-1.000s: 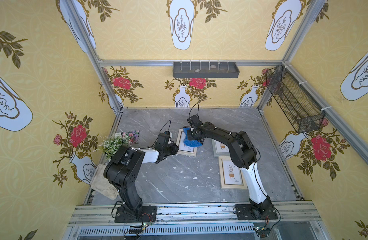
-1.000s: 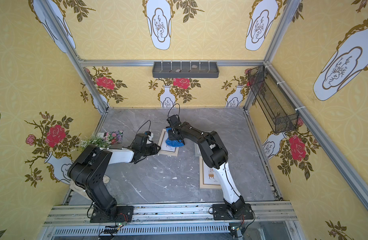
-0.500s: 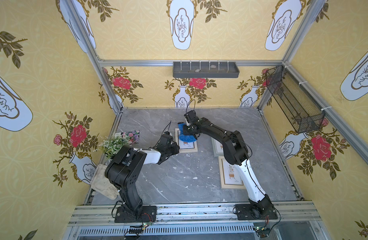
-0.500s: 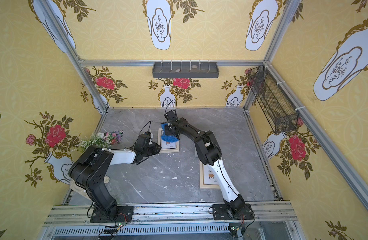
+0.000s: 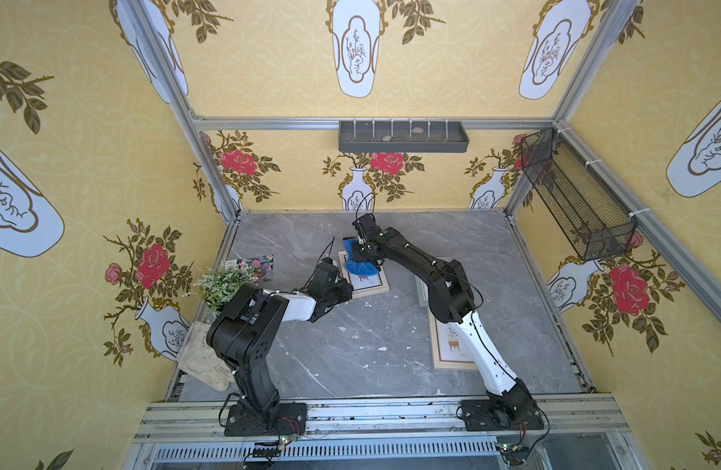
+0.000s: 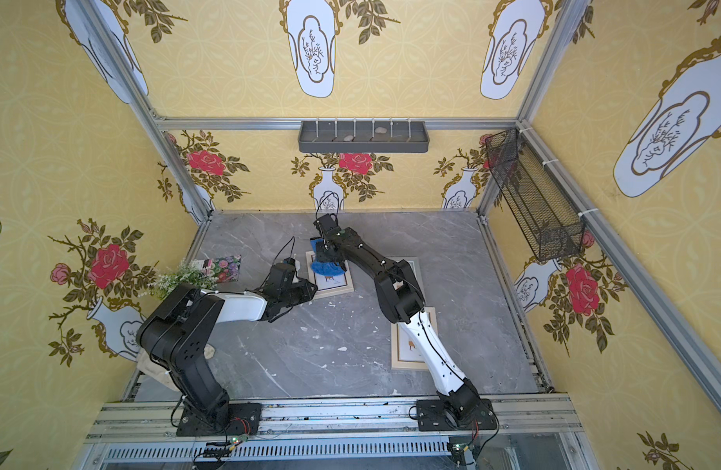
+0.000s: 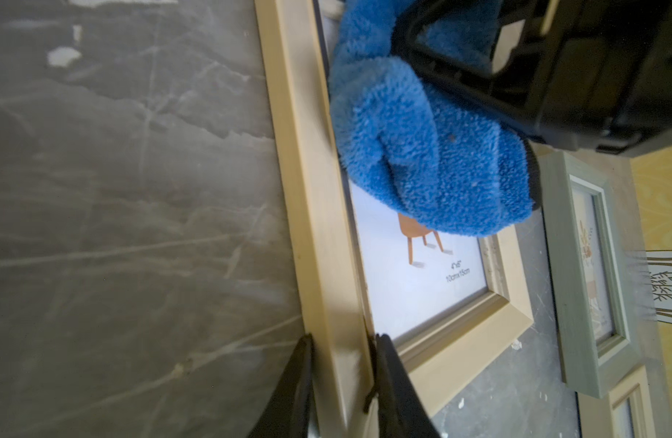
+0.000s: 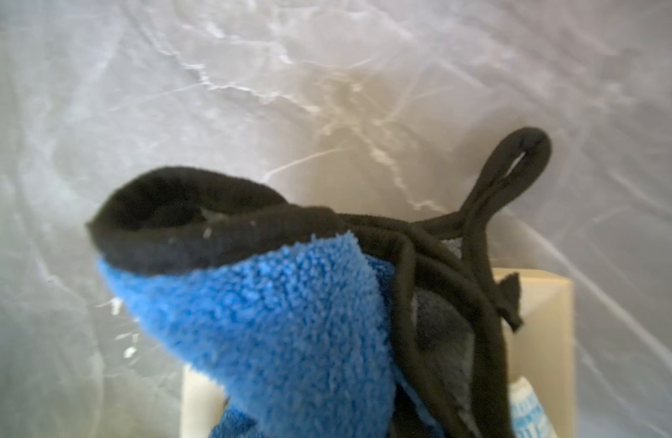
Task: Wipe the picture frame with a cloth
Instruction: Wipe the dirt from the picture frame.
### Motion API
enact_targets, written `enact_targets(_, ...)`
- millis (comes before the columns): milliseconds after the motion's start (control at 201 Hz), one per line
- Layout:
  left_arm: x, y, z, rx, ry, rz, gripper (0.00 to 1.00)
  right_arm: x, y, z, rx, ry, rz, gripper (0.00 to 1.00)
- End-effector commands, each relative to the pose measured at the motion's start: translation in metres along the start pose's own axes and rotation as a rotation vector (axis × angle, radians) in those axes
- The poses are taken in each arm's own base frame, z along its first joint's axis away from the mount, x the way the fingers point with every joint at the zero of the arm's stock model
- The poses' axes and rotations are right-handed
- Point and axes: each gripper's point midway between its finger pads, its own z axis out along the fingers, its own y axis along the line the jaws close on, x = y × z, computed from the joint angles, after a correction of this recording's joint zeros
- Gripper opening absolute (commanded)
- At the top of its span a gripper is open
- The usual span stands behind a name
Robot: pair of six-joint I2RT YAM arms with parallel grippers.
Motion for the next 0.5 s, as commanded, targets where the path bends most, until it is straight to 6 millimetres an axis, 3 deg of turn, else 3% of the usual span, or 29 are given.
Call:
enact_targets(0, 0.110, 0.090, -0.029, -0.351, 0.409, -0.034, 0.24, 0.001, -0.043, 0.001, 0.089, 0.014, 0.059, 0.24)
enact_targets(110, 0.111, 0.091, -0.030, -0.354, 0.409, -0.029, 0.24, -0.004, -0.086, -0.013, 0.167, -0.015, 0.106, 0.24)
enact_targets(189, 0.112, 0.092, -0.031, -0.355, 0.410, -0.027, 0.23, -0.012, -0.098, -0.020, 0.194, -0.038, 0.109, 0.24)
enact_targets(249, 0.113, 0.093, -0.031, -0.356, 0.411, -0.027, 0.23, -0.016, -0.089, -0.020, 0.183, -0.047, 0.078, 0.24)
enact_targets(408, 0.114, 0.093, -0.033, -0.353, 0.413, -0.020, 0.23, -0.018, -0.022, -0.007, 0.079, -0.073, -0.026, 0.25)
enact_targets(493, 0.114, 0.092, -0.033, -0.352, 0.412, -0.021, 0.22, -0.019, -0.005, 0.001, 0.044, -0.086, -0.041, 0.25)
